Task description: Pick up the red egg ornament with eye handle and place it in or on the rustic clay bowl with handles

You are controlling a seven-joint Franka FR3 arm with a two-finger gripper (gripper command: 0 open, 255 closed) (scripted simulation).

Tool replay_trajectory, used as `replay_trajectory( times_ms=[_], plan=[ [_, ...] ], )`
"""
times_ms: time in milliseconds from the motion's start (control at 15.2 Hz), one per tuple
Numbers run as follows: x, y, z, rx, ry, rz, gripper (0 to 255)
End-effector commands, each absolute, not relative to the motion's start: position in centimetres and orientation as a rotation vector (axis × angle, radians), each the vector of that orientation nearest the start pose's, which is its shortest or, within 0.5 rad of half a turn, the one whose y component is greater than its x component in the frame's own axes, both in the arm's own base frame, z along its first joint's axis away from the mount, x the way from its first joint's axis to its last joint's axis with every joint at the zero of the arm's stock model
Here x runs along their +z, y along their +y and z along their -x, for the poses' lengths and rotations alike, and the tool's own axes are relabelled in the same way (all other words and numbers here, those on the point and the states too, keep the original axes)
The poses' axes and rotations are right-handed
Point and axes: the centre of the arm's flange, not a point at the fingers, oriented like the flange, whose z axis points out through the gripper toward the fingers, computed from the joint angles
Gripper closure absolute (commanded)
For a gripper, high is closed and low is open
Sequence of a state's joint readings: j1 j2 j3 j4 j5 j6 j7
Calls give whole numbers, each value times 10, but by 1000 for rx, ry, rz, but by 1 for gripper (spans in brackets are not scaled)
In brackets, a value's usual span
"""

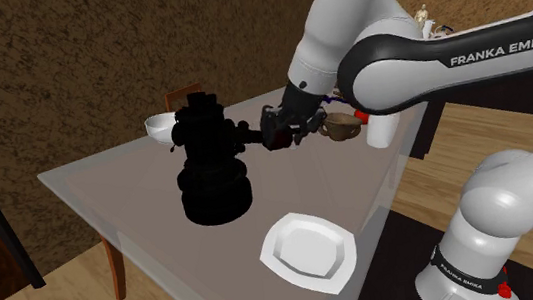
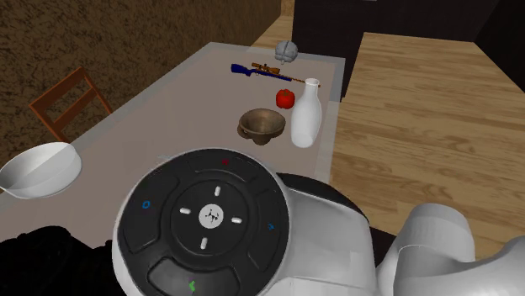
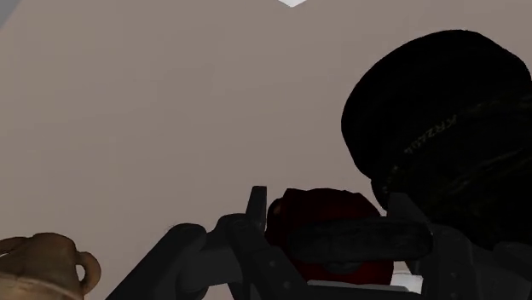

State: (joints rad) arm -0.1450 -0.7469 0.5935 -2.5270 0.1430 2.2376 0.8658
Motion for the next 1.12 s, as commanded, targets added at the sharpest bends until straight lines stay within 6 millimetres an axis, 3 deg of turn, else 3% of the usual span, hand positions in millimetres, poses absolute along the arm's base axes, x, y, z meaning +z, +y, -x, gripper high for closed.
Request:
replay_trajectory(
  times_ms=[0, 1056],
  plan=[
    [515, 167, -345, -709, 825, 2954, 255],
    [512, -41, -380, -709, 825, 2954, 255]
  ],
)
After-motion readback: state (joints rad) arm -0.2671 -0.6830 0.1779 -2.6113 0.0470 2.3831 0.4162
